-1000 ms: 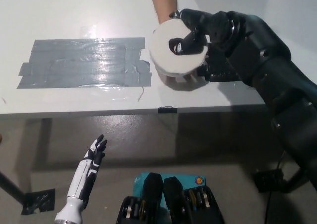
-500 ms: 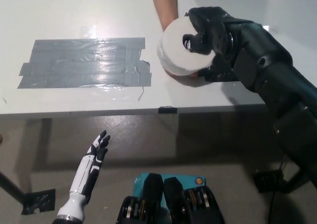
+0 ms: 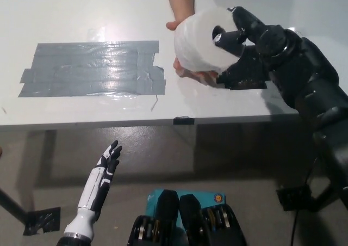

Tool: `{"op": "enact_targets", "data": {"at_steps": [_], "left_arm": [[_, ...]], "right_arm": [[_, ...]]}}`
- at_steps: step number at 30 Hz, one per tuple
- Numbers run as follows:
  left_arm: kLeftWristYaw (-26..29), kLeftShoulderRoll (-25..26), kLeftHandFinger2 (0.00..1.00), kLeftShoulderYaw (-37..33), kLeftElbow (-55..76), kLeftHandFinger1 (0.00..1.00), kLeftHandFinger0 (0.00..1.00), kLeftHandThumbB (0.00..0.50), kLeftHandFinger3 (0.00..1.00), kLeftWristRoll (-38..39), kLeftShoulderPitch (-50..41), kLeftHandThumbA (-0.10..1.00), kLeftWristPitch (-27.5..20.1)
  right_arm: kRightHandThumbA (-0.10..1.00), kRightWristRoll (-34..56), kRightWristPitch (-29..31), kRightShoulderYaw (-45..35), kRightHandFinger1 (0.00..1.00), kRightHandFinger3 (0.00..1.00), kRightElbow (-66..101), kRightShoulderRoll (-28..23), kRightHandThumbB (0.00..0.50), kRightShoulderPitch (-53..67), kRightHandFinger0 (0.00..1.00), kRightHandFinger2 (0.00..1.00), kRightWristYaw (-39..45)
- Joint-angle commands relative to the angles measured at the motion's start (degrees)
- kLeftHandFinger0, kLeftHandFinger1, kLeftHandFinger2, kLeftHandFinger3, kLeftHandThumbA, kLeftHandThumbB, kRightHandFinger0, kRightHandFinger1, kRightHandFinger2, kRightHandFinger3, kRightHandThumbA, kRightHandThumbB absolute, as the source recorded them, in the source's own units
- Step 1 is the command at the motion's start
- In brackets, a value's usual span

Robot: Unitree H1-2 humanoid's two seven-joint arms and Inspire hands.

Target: A person hands over a roll of toilet paper to the robot , and the robot inserts its right thumb into the hole in the centre to grab the roll, and then places it on the balck area on the desk.

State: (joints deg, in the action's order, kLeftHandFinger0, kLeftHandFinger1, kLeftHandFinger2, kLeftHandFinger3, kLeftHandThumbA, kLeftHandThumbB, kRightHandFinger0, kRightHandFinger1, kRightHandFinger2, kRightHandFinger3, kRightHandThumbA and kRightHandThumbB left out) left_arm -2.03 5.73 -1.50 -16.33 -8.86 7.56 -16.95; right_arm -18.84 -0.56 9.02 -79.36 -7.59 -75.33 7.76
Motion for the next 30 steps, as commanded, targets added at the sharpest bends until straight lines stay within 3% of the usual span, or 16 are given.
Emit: {"op": "enact_targets", "data": {"at_steps": [1, 3, 6, 9, 13, 14, 17, 22, 23, 24, 26, 27, 28, 29, 30], "left_arm": [[0.38, 0.81, 1.00, -0.28, 0.91, 1.00, 1.00, 0.169, 1.00, -0.27, 1.74, 1.00, -1.74], [0.55, 0.83, 1.00, -0.30, 0.73, 1.00, 1.00, 0.169, 1.00, -0.46, 1.78, 1.00, -2.17], [1.05, 0.96, 1.00, -0.46, 0.66, 1.00, 1.00, 0.184, 1.00, -1.56, 1.81, 1.00, -2.02], [1.10, 0.83, 1.00, -0.45, 0.42, 1.00, 1.00, 0.169, 1.00, -1.45, 2.15, 1.00, -2.22], [0.76, 0.83, 1.00, -0.56, 0.79, 1.00, 1.00, 0.169, 1.00, -1.15, 2.02, 1.00, -1.90], [0.80, 0.91, 1.00, -0.59, 0.91, 1.00, 1.00, 0.168, 1.00, -1.28, 1.99, 1.00, -1.87], [0.85, 1.14, 1.00, -0.72, 0.56, 1.00, 1.00, 0.169, 1.00, -1.52, 2.08, 1.00, -2.01], [0.88, 1.11, 1.00, -0.79, 1.30, 1.00, 1.00, 0.181, 1.00, -1.48, 1.71, 1.00, -1.13], [0.81, 1.15, 1.00, -0.72, 1.13, 1.00, 1.00, 0.167, 1.00, -1.17, 1.67, 1.00, -1.79], [0.84, 1.12, 1.00, -0.64, 0.73, 1.00, 1.00, 0.148, 1.00, -0.94, 1.70, 1.00, -2.31], [0.84, 1.11, 1.00, -0.58, 0.49, 1.00, 1.00, 0.146, 1.00, -0.74, 1.77, 1.00, -2.52], [1.02, 1.21, 1.00, -0.59, -0.04, 1.00, 1.00, 0.146, 1.00, -0.99, 1.92, 1.00, -2.95], [1.02, 1.16, 1.00, -0.56, -0.20, 1.00, 1.00, 0.147, 1.00, -0.87, 1.95, 1.00, -3.04], [1.08, 1.01, 1.00, -0.52, -0.16, 1.00, 1.00, 0.154, 1.00, -0.79, 1.93, 1.00, -2.89], [1.26, 0.89, 1.00, -0.52, -0.04, 1.00, 1.00, 0.163, 1.00, -0.97, 1.80, 1.00, -2.75]], "right_arm": [[-0.10, 21.29, -5.36, -18.62, 0.47, 1.00, 0.19, -1.62, 0.149, -5.02, 0.00, 1.00, 5.48], [-0.10, 23.51, -6.41, -22.67, 0.49, 1.00, 0.33, -1.67, 0.137, -5.20, 0.00, 1.00, 7.40], [-0.10, 24.50, -7.65, -25.84, 0.51, 1.00, 0.44, -1.78, 0.159, -5.82, 0.00, 1.00, 8.11], [-0.10, 24.53, -8.59, -28.21, 0.56, 1.00, 0.35, -2.44, 0.163, -6.77, 0.00, 1.00, 9.11], [-0.10, 24.42, -10.96, -30.55, 0.52, 1.00, 0.42, -3.17, 0.161, -7.93, 0.00, 0.93, 8.71], [-0.10, 24.15, -11.23, -30.75, 0.46, 1.00, 0.59, -3.35, 0.179, -8.06, 0.00, 0.94, 8.79], [-0.10, 22.82, -13.71, -30.06, 0.32, 1.00, 1.75, -5.39, 0.082, -9.14, 0.00, 0.98, 8.80], [-0.10, 22.26, -14.56, -28.37, 0.30, 1.00, 2.08, -8.40, 0.080, -9.76, 0.00, 0.96, 9.60], [-0.10, 22.56, -14.95, -28.43, 0.36, 0.62, 1.87, -8.89, 0.091, -9.97, 0.00, 0.96, 9.65], [-0.10, 21.54, -14.55, -26.88, 0.36, 0.57, 1.72, -10.06, 0.120, -10.03, 0.00, 0.92, 11.60], [-0.10, 20.93, -14.20, -25.49, 0.39, 0.75, 1.73, -10.83, 0.123, -10.05, 0.00, 0.90, 12.65], [-0.10, 19.62, -15.29, -23.71, 0.41, 1.00, 2.37, -11.47, 0.141, -10.13, 0.00, 0.90, 11.55], [-0.10, 19.34, -15.92, -22.99, 0.43, 1.00, 2.75, -11.90, 0.106, -10.12, 0.00, 0.96, 11.42], [-0.10, 18.69, -16.52, -21.61, 0.42, 1.00, 3.15, -12.69, 0.092, -9.99, 0.03, 0.94, 11.40], [-0.10, 17.17, -16.36, -19.54, 0.42, 1.00, 3.16, -13.20, 0.112, -9.85, 0.09, 0.92, 11.34]]}}
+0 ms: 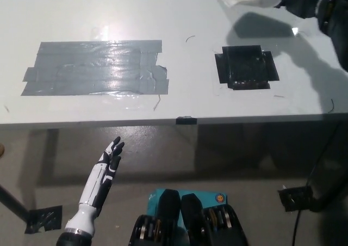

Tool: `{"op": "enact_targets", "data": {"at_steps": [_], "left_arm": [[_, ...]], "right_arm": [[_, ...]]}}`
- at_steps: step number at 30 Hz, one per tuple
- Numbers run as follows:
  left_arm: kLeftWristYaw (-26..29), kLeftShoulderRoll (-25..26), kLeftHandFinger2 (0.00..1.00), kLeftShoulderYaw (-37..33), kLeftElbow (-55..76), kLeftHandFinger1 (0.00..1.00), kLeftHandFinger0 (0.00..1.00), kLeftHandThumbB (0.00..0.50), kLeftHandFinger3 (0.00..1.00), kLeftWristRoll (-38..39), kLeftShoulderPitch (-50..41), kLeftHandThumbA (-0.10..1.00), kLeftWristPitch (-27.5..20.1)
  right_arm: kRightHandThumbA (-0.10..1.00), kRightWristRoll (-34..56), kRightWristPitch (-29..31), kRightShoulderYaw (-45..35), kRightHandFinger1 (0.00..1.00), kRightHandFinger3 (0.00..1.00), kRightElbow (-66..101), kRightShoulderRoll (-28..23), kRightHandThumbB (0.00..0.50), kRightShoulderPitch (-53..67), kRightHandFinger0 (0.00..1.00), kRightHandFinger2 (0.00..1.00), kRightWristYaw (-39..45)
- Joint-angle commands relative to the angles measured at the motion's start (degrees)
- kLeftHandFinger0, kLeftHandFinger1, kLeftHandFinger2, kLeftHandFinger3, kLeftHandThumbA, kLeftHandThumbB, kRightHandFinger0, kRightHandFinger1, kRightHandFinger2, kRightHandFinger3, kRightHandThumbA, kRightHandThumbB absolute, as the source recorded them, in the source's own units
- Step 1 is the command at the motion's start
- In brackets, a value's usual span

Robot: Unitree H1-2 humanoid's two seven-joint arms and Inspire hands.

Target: A person hands over a roll of toilet paper to the robot , and the robot inserts its right thumb into the hole in the centre to grab the roll, and then places it on the balck area on the desk.

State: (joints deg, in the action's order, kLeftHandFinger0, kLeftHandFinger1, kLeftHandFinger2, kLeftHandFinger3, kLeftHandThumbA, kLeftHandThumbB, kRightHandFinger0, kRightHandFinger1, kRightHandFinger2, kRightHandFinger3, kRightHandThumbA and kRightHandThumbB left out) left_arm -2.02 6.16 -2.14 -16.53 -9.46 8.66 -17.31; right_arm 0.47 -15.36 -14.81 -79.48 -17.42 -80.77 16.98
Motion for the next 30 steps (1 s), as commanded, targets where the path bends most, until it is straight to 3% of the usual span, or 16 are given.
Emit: {"op": "enact_targets", "data": {"at_steps": [1, 2, 3, 4, 5, 6, 7, 8, 12, 17, 18, 21, 25, 28, 29, 30], "left_arm": [[1.38, 0.44, 1.00, 0.14, 0.27, 1.00, 1.00, 0.165, 1.00, -0.52, 0.58, 1.00, -2.31], [1.23, 0.47, 1.00, 0.18, 0.47, 1.00, 1.00, 0.171, 1.00, -0.35, 0.48, 1.00, -2.03], [1.09, 0.48, 1.00, 0.22, 0.57, 1.00, 1.00, 0.173, 1.00, -0.17, 0.41, 1.00, -1.84], [1.10, 0.49, 1.00, 0.24, 0.73, 1.00, 1.00, 0.171, 1.00, -0.16, 0.34, 1.00, -1.83], [1.03, 0.60, 1.00, 0.23, 0.56, 1.00, 1.00, 0.165, 1.00, -0.15, 0.43, 1.00, -1.96], [1.00, 0.63, 1.00, 0.24, 0.38, 1.00, 1.00, 0.164, 1.00, -0.10, 0.52, 1.00, -2.03], [1.04, 0.61, 1.00, 0.26, 0.21, 1.00, 1.00, 0.158, 1.00, -0.07, 0.58, 1.00, -2.12], [1.11, 0.58, 1.00, 0.25, 0.15, 1.00, 1.00, 0.157, 1.00, -0.15, 0.58, 1.00, -2.20], [1.22, 0.37, 1.00, 0.24, 0.40, 1.00, 1.00, 0.189, 1.00, -0.23, 0.27, 1.00, -1.71], [1.03, 0.41, 1.00, 0.13, 0.74, 1.00, 1.00, 0.170, 1.00, -0.25, 0.14, 1.00, -1.56], [1.06, 0.46, 1.00, 0.16, 0.48, 1.00, 1.00, 0.167, 1.00, -0.21, 0.31, 1.00, -1.90], [1.24, 0.34, 1.00, 0.22, 0.11, 1.00, 1.00, 0.172, 1.00, -0.26, 0.63, 1.00, -1.74], [1.24, 0.38, 1.00, 0.18, 0.25, 1.00, 1.00, 0.165, 1.00, -0.36, 0.76, 1.00, -1.87], [1.06, 0.50, 1.00, 0.12, 0.34, 1.00, 1.00, 0.159, 1.00, -0.31, 0.69, 1.00, -1.86], [0.92, 0.57, 1.00, 0.12, 0.37, 1.00, 1.00, 0.157, 1.00, -0.17, 0.65, 1.00, -1.91], [0.85, 0.55, 1.00, 0.11, 0.52, 1.00, 1.00, 0.155, 1.00, -0.12, 0.60, 1.00, -1.75]], "right_arm": [[-0.10, -3.31, -1.43, 6.17, 0.40, 1.00, 3.33, -3.61, 0.114, -4.33, 0.08, 0.88, 1.96], [-0.10, -4.37, -0.95, 8.01, 0.44, 1.00, 3.41, -4.00, 0.097, -4.07, 0.14, 0.89, 2.70], [-0.10, -4.71, -0.54, 9.46, 0.44, 0.91, 3.42, -4.36, 0.096, -3.85, 0.13, 0.90, 3.63], [-0.10, -5.86, 0.67, 11.96, 0.43, 0.59, 3.62, -4.85, 0.074, -3.56, 0.07, 0.91, 5.85], [-0.10, -5.82, 0.93, 13.13, 0.43, 0.58, 3.78, -5.21, 0.073, -3.34, 0.01, 0.97, 7.07], [-0.10, -5.49, 0.88, 13.74, 0.45, 0.70, 3.90, -5.46, 0.086, -3.14, 0.00, 0.99, 7.62], [-0.10, -5.35, 0.84, 14.64, 0.47, 0.92, 3.83, -5.85, 0.103, -2.74, 0.00, 0.98, 8.58], [-0.10, -5.47, 0.68, 15.26, 0.48, 1.00, 3.66, -6.00, 0.124, -2.62, 0.00, 0.97, 8.89], [-0.10, -7.60, 1.56, 19.28, 0.53, 0.97, 3.61, -6.28, 0.178, -1.84, 0.05, 0.99, 8.20], [-0.10, -10.12, 3.84, 24.66, 0.67, 1.00, 3.46, -6.26, 0.120, -0.63, 0.09, 1.00, 8.85], [-0.10, -10.79, 4.77, 25.87, 0.71, 1.00, 3.50, -6.28, 0.128, -0.38, 0.14, 1.00, 9.21], [-0.10, -15.64, 10.04, 31.98, 0.68, 1.00, 4.21, -6.26, 0.124, 0.54, 0.16, 1.00, 9.53], [-0.10, -15.87, 10.63, 34.33, 0.71, 1.00, 4.07, -5.16, 0.143, 1.06, 0.23, 1.00, 9.07], [-0.10, -17.04, 11.45, 36.30, 0.82, 0.88, 3.81, -4.44, 0.144, 1.49, 0.33, 1.00, 8.50], [-0.10, -16.85, 10.69, 36.33, 0.80, 0.91, 3.60, -4.03, 0.150, 1.54, 0.32, 1.00, 8.57], [-0.10, -16.98, 10.23, 36.66, 0.68, 0.85, 3.46, -3.58, 0.158, 1.59, 0.20, 1.00, 8.62]]}}
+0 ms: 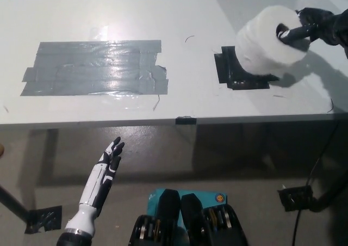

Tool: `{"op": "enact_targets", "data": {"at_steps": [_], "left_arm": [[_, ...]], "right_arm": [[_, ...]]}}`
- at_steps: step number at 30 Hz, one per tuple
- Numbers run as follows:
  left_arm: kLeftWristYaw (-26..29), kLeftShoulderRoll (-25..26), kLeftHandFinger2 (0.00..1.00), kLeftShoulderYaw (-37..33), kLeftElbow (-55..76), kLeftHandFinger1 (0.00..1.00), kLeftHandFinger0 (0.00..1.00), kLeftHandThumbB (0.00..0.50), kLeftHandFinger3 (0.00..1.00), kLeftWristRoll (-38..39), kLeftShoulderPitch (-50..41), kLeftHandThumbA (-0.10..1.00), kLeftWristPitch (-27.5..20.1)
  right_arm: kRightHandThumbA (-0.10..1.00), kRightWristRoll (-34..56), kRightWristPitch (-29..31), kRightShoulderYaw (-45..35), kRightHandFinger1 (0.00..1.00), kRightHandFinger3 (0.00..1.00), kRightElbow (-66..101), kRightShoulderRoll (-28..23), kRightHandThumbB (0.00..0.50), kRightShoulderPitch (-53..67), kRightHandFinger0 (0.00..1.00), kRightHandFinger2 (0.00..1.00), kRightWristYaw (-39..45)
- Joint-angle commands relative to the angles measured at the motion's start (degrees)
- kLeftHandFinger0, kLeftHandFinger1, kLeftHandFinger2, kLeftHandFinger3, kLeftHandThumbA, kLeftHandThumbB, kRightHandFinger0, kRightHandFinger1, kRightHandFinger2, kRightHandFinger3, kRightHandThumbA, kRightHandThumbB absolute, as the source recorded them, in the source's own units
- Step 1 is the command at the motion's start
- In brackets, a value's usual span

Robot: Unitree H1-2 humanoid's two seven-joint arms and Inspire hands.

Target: A person hands over a roll of toilet paper to the robot , and the robot inserts its right thumb into the hole in the centre to grab the roll, and then places it on the balck area on the desk.

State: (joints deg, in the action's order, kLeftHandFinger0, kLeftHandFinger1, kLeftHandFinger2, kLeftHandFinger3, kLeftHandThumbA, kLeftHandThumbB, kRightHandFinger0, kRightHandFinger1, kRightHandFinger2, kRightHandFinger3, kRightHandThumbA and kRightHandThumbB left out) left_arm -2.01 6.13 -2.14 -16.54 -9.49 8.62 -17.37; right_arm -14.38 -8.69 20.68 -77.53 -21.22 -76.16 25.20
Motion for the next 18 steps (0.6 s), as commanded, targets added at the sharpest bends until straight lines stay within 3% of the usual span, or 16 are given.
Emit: {"op": "enact_targets", "data": {"at_steps": [1, 4, 5, 7, 8, 9, 10, 11, 12, 14, 15, 16, 18], "left_arm": [[0.85, 0.57, 1.00, 0.08, 0.62, 1.00, 1.00, 0.156, 1.00, -0.17, 0.59, 1.00, -1.56], [0.79, 0.42, 1.00, 0.11, 0.85, 1.00, 1.00, 0.169, 1.00, 0.03, 0.43, 1.00, -1.21], [0.93, 0.38, 1.00, 0.13, 0.61, 1.00, 1.00, 0.171, 1.00, -0.01, 0.43, 1.00, -1.53], [1.17, 0.51, 1.00, 0.14, 0.05, 1.00, 1.00, 0.159, 1.00, -0.29, 0.74, 1.00, -2.10], [1.26, 0.59, 1.00, 0.10, -0.18, 1.00, 1.00, 0.149, 1.00, -0.48, 0.92, 1.00, -2.46], [1.29, 0.55, 1.00, 0.11, -0.19, 1.00, 1.00, 0.152, 1.00, -0.45, 0.97, 1.00, -2.52], [1.29, 0.47, 1.00, 0.17, -0.12, 1.00, 1.00, 0.152, 1.00, -0.33, 0.97, 1.00, -2.43], [1.33, 0.41, 1.00, 0.16, 0.03, 1.00, 1.00, 0.153, 1.00, -0.38, 0.91, 1.00, -2.29], [1.32, 0.37, 1.00, 0.13, 0.39, 1.00, 1.00, 0.161, 1.00, -0.49, 0.76, 1.00, -1.85], [0.96, 0.46, 1.00, 0.05, 0.52, 1.00, 1.00, 0.156, 1.00, -0.31, 0.83, 1.00, -1.48], [0.76, 0.46, 1.00, 0.06, 0.52, 1.00, 1.00, 0.146, 1.00, 0.00, 0.87, 1.00, -1.60], [0.80, 0.40, 1.00, 0.08, 0.59, 1.00, 1.00, 0.146, 1.00, 0.01, 0.94, 1.00, -1.56], [0.92, 0.34, 1.00, 0.09, 0.64, 1.00, 1.00, 0.146, 1.00, -0.08, 0.97, 1.00, -1.52]], "right_arm": [[-0.10, -1.99, 3.05, 1.00, 0.64, 0.80, 1.56, 0.56, 0.154, -2.90, 0.15, 0.99, 0.08], [-0.10, -2.33, 3.54, 1.26, 0.62, 0.92, 1.13, 1.36, 0.153, -2.69, 0.10, 1.00, -0.14], [-0.10, -3.07, 4.52, 1.94, 0.67, 0.98, 1.06, 1.76, 0.174, -2.56, 0.13, 1.00, -0.17], [-0.10, -4.28, 5.35, 2.91, 0.76, 0.97, 1.01, 2.12, 0.215, -2.43, 0.26, 1.00, -1.69], [-0.10, -4.55, 5.43, 3.09, 0.76, 0.89, 1.26, 2.16, 0.231, -2.44, 0.30, 1.00, -2.04], [0.00, -4.44, 5.06, 3.02, 0.84, 0.84, 1.41, 2.21, 0.264, -2.60, 0.52, 1.00, -1.71], [0.00, -4.23, 4.56, 2.87, 0.84, 0.84, 1.45, 2.29, 0.264, -2.83, 0.52, 1.00, -1.21], [0.14, -3.91, 4.24, 2.59, 0.99, 0.95, 1.39, 2.35, 0.295, -2.97, 0.82, 1.00, -0.59], [0.26, -3.08, 3.55, 1.94, 1.00, 1.00, 1.35, 2.44, 0.303, -3.20, 1.00, 1.00, 1.19], [0.33, -0.15, 2.00, -0.69, 1.00, 1.00, 1.05, 2.38, 0.351, -3.58, 1.00, 1.00, 4.51], [0.40, -0.16, 1.72, -0.85, 1.00, 1.00, 1.08, 2.31, 0.408, -3.71, 1.00, 1.00, 5.01], [0.53, -2.34, 2.75, 0.80, 1.00, 1.00, 1.40, 2.14, 0.443, -3.94, 1.00, 1.00, 5.11], [0.56, -3.72, 3.42, 1.76, 1.00, 1.00, 1.55, 2.02, 0.430, -4.12, 1.00, 1.00, 5.31]]}}
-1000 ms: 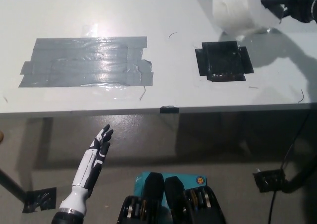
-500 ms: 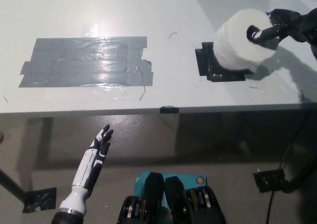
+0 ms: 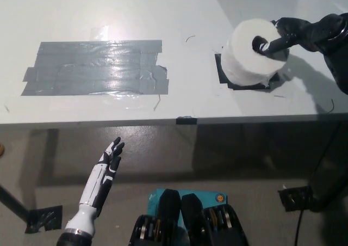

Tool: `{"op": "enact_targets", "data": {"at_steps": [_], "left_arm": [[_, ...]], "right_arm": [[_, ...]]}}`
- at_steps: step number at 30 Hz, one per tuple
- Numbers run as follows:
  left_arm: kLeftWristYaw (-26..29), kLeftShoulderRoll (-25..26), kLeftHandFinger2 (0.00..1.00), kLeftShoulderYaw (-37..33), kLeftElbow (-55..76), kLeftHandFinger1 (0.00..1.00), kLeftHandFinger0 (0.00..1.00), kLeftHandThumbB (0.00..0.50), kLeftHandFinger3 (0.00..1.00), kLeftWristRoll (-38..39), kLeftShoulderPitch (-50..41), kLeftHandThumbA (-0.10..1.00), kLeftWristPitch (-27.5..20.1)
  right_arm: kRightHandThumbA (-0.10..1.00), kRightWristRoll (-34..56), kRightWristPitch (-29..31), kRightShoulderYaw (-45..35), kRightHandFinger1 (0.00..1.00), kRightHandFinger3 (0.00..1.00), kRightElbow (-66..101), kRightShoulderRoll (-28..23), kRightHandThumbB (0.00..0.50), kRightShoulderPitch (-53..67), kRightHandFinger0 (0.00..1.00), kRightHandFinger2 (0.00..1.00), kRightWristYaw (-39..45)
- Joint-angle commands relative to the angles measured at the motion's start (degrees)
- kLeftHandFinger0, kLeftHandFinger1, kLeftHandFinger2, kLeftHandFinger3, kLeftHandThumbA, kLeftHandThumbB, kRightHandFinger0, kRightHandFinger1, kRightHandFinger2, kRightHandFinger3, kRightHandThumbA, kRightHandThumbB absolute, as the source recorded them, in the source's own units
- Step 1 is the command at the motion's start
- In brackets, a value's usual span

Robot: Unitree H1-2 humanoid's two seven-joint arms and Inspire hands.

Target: A person hands over a roll of toilet paper to the robot , and the robot inserts its right thumb into the hole in the centre to grab the roll, and then places it on the balck area on the desk.

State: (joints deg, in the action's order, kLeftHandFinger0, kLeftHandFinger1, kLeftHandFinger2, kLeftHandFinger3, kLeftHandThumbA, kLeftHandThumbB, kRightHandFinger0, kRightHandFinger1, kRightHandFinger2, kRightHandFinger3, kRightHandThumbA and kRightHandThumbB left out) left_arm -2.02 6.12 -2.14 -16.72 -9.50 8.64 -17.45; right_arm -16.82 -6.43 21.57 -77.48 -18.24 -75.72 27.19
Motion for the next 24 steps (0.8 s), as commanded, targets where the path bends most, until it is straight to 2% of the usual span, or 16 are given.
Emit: {"op": "enact_targets", "data": {"at_steps": [1, 3, 6, 7, 8, 10, 11, 12, 14, 15, 16, 18, 21, 22, 23, 24], "left_arm": [[0.83, 0.31, 1.00, 0.11, 0.97, 1.00, 1.00, 0.154, 1.00, 0.07, 0.93, 1.00, -1.18], [0.70, 0.34, 1.00, 0.06, 1.06, 1.00, 1.00, 0.146, 1.00, 0.11, 0.82, 1.00, -1.19], [0.68, 0.42, 1.00, 0.03, 1.07, 1.00, 1.00, 0.153, 1.00, 0.05, 0.55, 1.00, -1.29], [0.73, 0.45, 1.00, 0.05, 1.15, 1.00, 1.00, 0.162, 1.00, -0.03, 0.51, 1.00, -1.22], [0.84, 0.48, 1.00, 0.01, 1.06, 1.00, 1.00, 0.161, 1.00, -0.24, 0.57, 1.00, -1.35], [0.91, 0.43, 1.00, 0.02, 0.85, 1.00, 1.00, 0.162, 1.00, -0.23, 0.67, 1.00, -1.58], [0.91, 0.38, 1.00, 0.05, 0.91, 1.00, 1.00, 0.171, 1.00, -0.19, 0.61, 1.00, -1.29], [0.92, 0.34, 1.00, 0.09, 1.01, 1.00, 1.00, 0.172, 1.00, -0.17, 0.55, 1.00, -0.98], [1.00, 0.36, 1.00, 0.13, 0.73, 1.00, 1.00, 0.175, 1.00, -0.16, 0.62, 1.00, -1.26], [0.91, 0.22, 1.00, 0.13, 0.47, 1.00, 1.00, 0.167, 1.00, 0.14, 0.69, 1.00, -1.46], [0.88, 0.17, 1.00, 0.15, 0.40, 1.00, 1.00, 0.167, 1.00, 0.28, 0.69, 1.00, -1.49], [1.12, 0.33, 1.00, 0.14, 0.48, 1.00, 1.00, 0.154, 1.00, -0.17, 0.62, 1.00, -1.62], [1.21, 0.30, 1.00, 0.13, 0.34, 1.00, 1.00, 0.152, 1.00, -0.27, 0.62, 1.00, -1.71], [1.20, 0.24, 1.00, 0.07, 0.24, 1.00, 1.00, 0.152, 1.00, -0.29, 0.66, 1.00, -1.79], [1.20, 0.18, 1.00, -0.01, 0.11, 1.00, 1.00, 0.162, 1.00, -0.34, 0.70, 1.00, -1.88], [0.94, 0.10, 1.00, 0.03, 0.29, 1.00, 1.00, 0.179, 1.00, 0.07, 0.64, 1.00, -1.48]], "right_arm": [[0.56, -1.39, 1.17, 0.90, 1.00, 1.00, 1.20, -1.01, 0.440, -4.77, 1.00, 1.00, 3.13], [0.58, -1.36, 1.08, 0.76, 1.00, 1.00, 1.12, -1.05, 0.445, -4.84, 1.00, 1.00, 2.77], [0.61, -1.61, 0.38, 0.85, 1.00, 1.00, 1.62, -1.17, 0.411, -5.12, 1.00, 1.00, 2.88], [0.60, -1.47, 0.08, 0.67, 1.00, 1.00, 1.77, -1.23, 0.415, -5.28, 1.00, 1.00, 3.02], [0.55, 0.07, -1.46, -0.92, 1.00, 1.00, 1.43, -1.29, 0.405, -5.70, 1.00, 1.00, 3.19], [0.53, 0.84, -2.01, -1.97, 1.00, 1.00, 0.97, -1.40, 0.422, -6.14, 1.00, 1.00, 2.51], [0.54, 0.67, -1.42, -2.22, 1.00, 1.00, 0.60, -1.77, 0.472, -6.59, 1.00, 1.00, 2.02], [0.55, 0.66, -1.13, -2.52, 1.00, 1.00, 0.30, -1.98, 0.478, -6.91, 1.00, 1.00, 1.77], [0.64, 1.22, -1.00, -3.44, 1.00, 1.00, 0.28, -2.30, 0.492, -7.45, 1.00, 1.00, 1.61], [0.58, 1.16, -1.47, -3.93, 1.00, 1.00, 1.20, -2.61, 0.498, -7.99, 1.00, 1.00, -0.07], [0.57, 0.97, -2.01, -4.23, 1.00, 1.00, 1.95, -2.70, 0.500, -8.32, 1.00, 1.00, -1.59], [0.61, 1.49, -1.83, -5.00, 1.00, 1.00, 2.05, -3.15, 0.466, -9.13, 1.00, 1.00, 0.14], [0.80, 1.05, -0.31, -5.00, 1.00, 1.00, 1.46, -3.99, 0.456, -10.19, 1.00, 1.00, 2.70], [0.82, 1.05, -0.06, -5.00, 1.00, 1.00, 1.43, -4.17, 0.457, -10.26, 1.00, 1.00, 3.02], [0.85, 1.29, 0.85, -5.22, 1.00, 1.00, 1.86, -4.60, 0.427, -10.30, 1.00, 1.00, 3.63], [0.76, 2.47, 0.60, -6.76, 1.00, 1.00, 2.50, -4.67, 0.422, -10.15, 1.00, 1.00, 1.61]]}}
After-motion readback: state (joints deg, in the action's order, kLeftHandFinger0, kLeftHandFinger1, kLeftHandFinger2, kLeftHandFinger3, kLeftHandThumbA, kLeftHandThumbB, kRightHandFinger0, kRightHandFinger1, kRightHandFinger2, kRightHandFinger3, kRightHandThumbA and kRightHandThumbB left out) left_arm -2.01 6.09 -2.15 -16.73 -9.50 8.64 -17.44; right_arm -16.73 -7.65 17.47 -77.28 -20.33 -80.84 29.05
